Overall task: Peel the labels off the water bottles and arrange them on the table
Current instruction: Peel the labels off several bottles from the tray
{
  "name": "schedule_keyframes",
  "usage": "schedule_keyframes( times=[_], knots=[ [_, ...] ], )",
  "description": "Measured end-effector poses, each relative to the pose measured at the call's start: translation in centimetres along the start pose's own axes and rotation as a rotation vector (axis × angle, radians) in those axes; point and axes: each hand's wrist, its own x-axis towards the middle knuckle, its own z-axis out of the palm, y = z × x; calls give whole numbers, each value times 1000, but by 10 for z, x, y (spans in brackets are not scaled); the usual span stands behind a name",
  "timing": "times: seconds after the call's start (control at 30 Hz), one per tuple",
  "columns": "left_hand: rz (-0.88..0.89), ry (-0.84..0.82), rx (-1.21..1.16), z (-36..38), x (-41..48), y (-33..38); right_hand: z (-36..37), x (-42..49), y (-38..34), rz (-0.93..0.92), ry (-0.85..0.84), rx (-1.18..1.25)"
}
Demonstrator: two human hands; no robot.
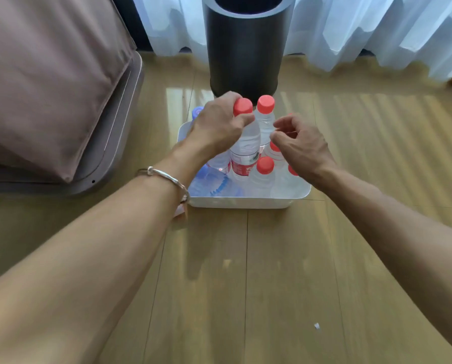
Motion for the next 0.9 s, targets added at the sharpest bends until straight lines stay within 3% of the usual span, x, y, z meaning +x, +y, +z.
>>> schedule_keyframes(
  times=[0.17,0.33,0.4,0.57,0.67,0.8,0.9],
  knots=[
    [128,205,-277,-47,18,19,-7,8,-5,-4,-91,145],
    [75,423,-616,-67,25,34,1,8,-19,-97,-360,220],
    [21,458,-657,-66,26,33,8,8,-23,-106,-327,283],
    [-121,409,-706,-55,25,30,15,-1,-23,-149,-196,206],
    [-100,296,-709,-48,16,27,22,-7,-30,-111,-242,397],
    [-112,-56,-989,-32,-4,34,24,-2,-46,-46,-278,604],
    [-87,-67,-1030,-31,-7,39,21,0,-55,43,-268,728]
  ],
)
